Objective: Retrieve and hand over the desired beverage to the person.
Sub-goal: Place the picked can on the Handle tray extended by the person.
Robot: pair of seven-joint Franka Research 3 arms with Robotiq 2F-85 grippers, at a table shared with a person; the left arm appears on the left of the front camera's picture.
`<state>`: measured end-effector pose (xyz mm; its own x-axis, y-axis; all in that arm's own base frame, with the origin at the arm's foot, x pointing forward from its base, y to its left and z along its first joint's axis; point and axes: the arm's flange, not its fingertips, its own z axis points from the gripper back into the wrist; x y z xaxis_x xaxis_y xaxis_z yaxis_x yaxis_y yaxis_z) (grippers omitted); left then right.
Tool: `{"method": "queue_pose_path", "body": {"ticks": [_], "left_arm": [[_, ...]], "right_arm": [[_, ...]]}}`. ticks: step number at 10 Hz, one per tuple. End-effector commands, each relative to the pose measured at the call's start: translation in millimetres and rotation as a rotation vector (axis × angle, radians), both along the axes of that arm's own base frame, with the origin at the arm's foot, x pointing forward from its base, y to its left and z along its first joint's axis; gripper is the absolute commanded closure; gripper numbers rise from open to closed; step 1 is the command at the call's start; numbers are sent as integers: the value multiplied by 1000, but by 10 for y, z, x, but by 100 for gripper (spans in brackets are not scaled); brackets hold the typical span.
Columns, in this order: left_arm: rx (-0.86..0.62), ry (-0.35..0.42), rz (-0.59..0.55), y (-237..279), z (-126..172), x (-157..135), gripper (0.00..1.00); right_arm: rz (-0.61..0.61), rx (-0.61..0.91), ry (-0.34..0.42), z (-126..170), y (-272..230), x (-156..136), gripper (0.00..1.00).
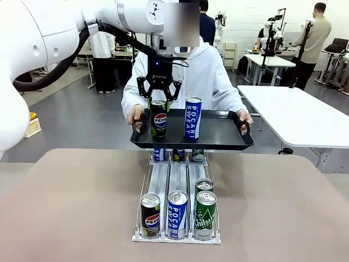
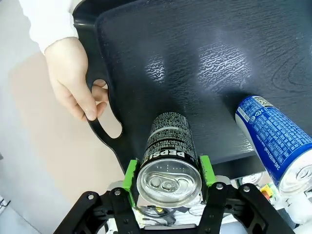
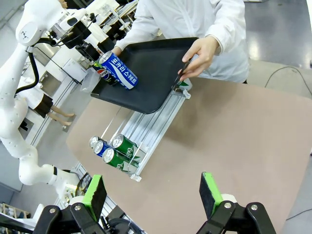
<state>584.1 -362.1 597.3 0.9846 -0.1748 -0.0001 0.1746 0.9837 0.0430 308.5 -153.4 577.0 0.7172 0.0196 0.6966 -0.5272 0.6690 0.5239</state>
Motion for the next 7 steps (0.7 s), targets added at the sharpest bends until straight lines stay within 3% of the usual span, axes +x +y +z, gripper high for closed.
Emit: {"method": "queue_pose_path", "body": {"ticks": [1, 3, 7], "left_arm": [[6, 9, -7, -99, 223, 199, 41], [-2, 12, -6, -99, 215, 167, 0], [-3, 16, -3, -95, 233, 167, 0]], "right_arm": [[10, 33, -27, 4, 6, 36, 0], [10, 33, -27, 4, 6, 36, 0], [10, 33, -27, 4, 6, 36, 0]]}}
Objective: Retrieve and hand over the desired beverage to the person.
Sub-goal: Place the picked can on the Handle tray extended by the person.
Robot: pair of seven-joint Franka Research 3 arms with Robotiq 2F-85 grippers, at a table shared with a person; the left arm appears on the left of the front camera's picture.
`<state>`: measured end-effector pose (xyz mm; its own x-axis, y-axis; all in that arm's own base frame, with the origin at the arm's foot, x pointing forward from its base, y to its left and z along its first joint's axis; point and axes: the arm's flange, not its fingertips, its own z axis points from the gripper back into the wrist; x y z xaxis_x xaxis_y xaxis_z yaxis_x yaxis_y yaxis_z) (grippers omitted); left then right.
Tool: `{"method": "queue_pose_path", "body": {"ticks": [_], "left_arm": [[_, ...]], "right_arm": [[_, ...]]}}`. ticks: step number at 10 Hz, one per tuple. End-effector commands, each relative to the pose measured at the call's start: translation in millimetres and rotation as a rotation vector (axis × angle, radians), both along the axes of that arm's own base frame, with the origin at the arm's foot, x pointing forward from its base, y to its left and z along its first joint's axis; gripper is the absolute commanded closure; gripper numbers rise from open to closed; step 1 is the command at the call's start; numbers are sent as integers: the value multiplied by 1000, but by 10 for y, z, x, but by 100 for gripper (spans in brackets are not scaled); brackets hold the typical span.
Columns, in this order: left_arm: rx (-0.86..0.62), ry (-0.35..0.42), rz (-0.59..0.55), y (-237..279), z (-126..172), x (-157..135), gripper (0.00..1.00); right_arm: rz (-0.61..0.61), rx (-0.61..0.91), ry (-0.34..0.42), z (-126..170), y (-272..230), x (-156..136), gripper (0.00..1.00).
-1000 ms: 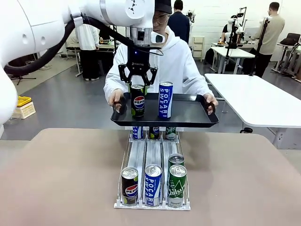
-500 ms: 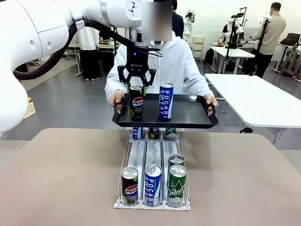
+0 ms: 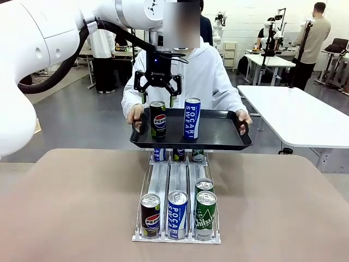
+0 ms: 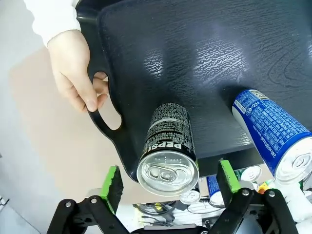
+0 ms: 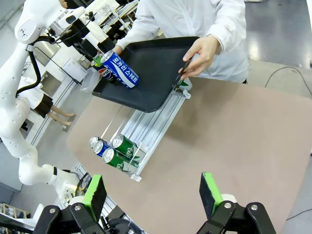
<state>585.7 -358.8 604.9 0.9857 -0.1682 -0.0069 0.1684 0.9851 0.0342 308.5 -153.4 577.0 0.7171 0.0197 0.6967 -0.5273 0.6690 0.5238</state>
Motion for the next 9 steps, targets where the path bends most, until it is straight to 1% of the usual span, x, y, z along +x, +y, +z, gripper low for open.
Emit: {"method": "queue_pose_path", "body": {"ticks": [1, 3, 4, 5, 6, 7, 9], "left_arm": [[5, 8, -14, -119, 173, 174, 0], [-3, 4, -17, -101, 202, 127, 0], [-15, -1, -29, -55, 275, 34, 0], [-32, -29, -64, 73, 396, -174, 0], [-65, -62, -90, 328, 519, -523, 0], [-92, -92, -124, 635, 557, -876, 0], [-180, -124, -211, 1350, 519, -1487, 0]], "right_arm": [[10, 33, -27, 4, 6, 36, 0], [10, 33, -27, 4, 6, 36, 0], [10, 33, -27, 4, 6, 36, 0], [10, 33, -27, 4, 6, 36, 0], [10, 33, -27, 4, 6, 36, 0], [10, 33, -27, 4, 6, 36, 0], [10, 33, -27, 4, 6, 36, 0]]}}
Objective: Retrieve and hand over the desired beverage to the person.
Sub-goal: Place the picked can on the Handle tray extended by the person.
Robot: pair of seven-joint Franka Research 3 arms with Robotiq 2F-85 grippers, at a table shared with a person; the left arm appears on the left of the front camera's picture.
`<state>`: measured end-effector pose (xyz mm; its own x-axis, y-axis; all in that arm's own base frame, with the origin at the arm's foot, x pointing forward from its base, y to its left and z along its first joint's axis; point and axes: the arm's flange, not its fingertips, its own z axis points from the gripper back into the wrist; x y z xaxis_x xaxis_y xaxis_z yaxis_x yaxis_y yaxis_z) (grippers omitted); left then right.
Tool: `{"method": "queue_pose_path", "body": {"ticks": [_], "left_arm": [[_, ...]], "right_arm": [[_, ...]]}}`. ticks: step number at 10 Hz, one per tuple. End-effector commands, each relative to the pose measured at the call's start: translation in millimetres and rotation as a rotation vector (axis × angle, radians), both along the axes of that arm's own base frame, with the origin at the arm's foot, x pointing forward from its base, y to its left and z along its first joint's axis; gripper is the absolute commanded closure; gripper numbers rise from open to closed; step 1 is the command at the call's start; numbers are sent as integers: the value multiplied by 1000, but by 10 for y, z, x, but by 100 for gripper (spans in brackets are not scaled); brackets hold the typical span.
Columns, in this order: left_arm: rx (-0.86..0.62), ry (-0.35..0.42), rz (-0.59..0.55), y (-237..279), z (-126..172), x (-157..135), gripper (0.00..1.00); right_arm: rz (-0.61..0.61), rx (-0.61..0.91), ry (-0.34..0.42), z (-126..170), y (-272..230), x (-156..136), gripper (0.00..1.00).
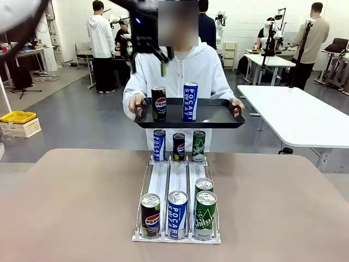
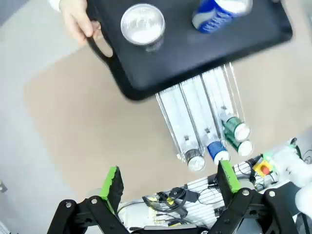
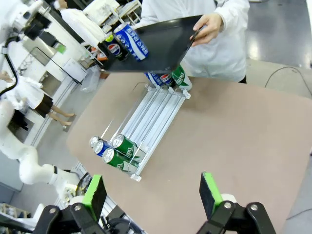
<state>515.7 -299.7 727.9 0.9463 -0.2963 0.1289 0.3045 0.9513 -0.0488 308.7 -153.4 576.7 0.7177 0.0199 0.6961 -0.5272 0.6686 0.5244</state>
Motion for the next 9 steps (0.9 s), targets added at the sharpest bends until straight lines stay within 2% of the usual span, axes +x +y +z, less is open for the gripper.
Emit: {"method": "queue_pose_path", "body": {"ticks": [1, 5, 7, 9], "left_arm": [[-125, -37, -109, 1110, -746, -1135, 0], [-225, -255, -54, 1864, -748, -2128, 0], [-262, -296, -5, 1981, -689, -2275, 0], [-290, -300, 19, 1949, -684, -2223, 0]], "right_arm": [[9, 32, -27, 7, 6, 34, 0], [9, 32, -27, 7, 6, 34, 0], [9, 32, -27, 7, 6, 34, 0], [9, 32, -27, 7, 6, 34, 0]]}}
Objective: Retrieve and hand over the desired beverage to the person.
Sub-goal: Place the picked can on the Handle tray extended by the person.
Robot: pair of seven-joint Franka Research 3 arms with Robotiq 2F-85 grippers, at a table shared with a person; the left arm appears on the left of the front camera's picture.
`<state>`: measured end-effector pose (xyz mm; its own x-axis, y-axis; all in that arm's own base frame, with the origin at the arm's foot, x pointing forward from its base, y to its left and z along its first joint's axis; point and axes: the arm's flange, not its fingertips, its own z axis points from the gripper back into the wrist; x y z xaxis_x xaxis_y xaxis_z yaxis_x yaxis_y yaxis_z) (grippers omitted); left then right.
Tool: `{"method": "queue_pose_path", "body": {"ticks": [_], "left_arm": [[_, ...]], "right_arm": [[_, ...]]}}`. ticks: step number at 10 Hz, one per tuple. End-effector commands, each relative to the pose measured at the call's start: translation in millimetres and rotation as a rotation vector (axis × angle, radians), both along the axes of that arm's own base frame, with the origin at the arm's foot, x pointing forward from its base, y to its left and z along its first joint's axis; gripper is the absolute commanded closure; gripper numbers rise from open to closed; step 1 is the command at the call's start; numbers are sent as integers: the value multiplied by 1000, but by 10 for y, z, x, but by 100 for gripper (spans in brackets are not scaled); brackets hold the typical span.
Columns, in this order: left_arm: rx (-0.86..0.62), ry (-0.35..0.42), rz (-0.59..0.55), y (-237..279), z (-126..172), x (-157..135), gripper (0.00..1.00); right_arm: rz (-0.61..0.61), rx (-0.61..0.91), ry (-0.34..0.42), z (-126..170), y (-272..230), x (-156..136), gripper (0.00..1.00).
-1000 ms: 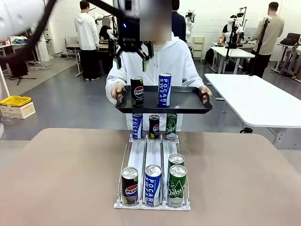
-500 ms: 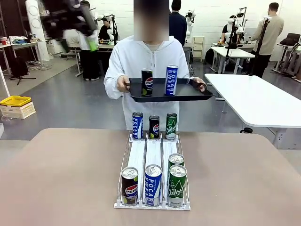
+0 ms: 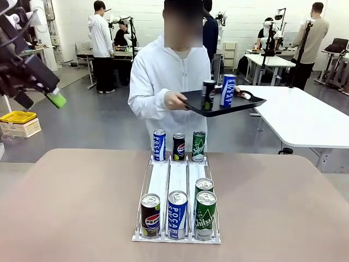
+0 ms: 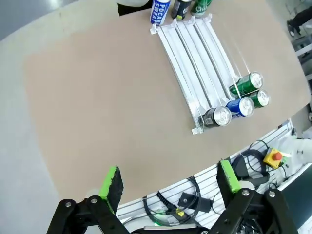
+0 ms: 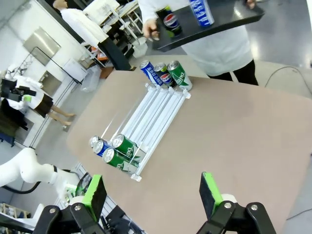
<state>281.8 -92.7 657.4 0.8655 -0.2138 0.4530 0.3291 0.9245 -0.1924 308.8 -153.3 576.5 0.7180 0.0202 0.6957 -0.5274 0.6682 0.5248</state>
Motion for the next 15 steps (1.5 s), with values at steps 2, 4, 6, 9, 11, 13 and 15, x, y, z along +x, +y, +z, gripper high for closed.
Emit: {"method": "queue_pose_path", "body": {"ticks": [2, 4, 6, 9, 11, 13, 15], "left_arm": [[-45, -8, 41, -114, 38, 166, 0], [-17, -10, 21, -36, -23, 76, 0], [-17, -10, 21, -36, -23, 76, 0], [-17, -10, 21, -36, -23, 76, 0], [-17, -10, 21, -36, -23, 76, 0], [-17, -10, 21, -36, -23, 76, 0], [-17, -10, 21, -36, -23, 76, 0]], "right_arm": [[8, 32, -28, 9, 6, 33, 0], [8, 32, -28, 9, 6, 33, 0], [8, 32, -28, 9, 6, 33, 0], [8, 32, -28, 9, 6, 33, 0], [8, 32, -28, 9, 6, 33, 0], [8, 32, -28, 9, 6, 33, 0], [8, 32, -28, 9, 6, 33, 0]]}}
